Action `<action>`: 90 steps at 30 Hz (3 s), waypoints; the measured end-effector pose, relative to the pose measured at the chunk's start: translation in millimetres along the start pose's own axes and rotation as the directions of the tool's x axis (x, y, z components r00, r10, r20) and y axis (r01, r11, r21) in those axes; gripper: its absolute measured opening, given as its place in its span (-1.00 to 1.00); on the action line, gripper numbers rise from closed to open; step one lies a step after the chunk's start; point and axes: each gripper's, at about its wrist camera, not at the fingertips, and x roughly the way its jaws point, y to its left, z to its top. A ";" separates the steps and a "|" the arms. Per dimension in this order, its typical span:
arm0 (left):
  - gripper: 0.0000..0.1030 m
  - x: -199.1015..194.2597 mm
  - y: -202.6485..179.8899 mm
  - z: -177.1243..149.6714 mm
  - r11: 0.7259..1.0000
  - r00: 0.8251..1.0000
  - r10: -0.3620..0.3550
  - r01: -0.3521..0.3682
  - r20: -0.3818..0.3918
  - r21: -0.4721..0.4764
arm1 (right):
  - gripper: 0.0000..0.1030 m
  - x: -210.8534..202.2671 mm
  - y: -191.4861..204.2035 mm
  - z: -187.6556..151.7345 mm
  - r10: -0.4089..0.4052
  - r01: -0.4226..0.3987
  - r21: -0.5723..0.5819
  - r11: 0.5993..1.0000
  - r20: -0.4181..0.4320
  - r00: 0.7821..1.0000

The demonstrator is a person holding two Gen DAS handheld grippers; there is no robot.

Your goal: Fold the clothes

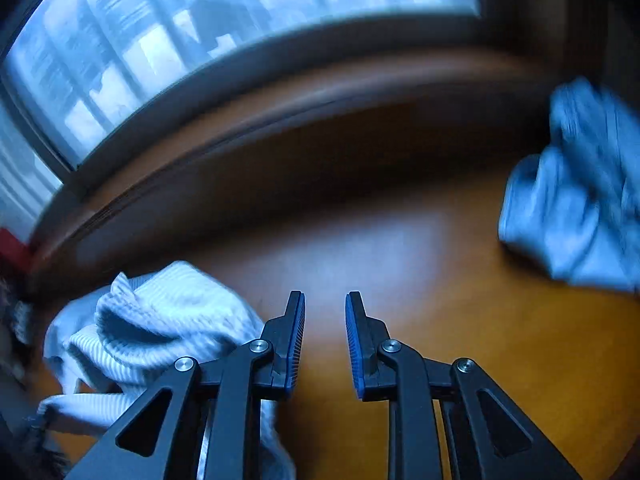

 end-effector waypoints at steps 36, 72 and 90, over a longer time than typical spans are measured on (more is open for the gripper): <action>-0.92 -85.2 112.1 24.1 0.969 0.966 0.191 -0.158 0.175 -0.187 | -0.84 -145.9 55.7 -53.3 0.405 -0.391 -0.105 0.914 0.200 0.892; 0.52 -16.9 178.8 -44.2 0.964 0.989 0.102 -0.125 -0.107 -0.233 | -0.15 -2.6 220.9 -195.6 -0.036 -0.070 -0.691 0.719 -0.137 0.990; 0.54 19.6 143.5 -25.4 0.961 0.967 -0.073 0.002 -0.246 -0.277 | -0.15 16.4 228.1 -205.4 -0.081 -0.058 -0.681 0.730 -0.171 0.982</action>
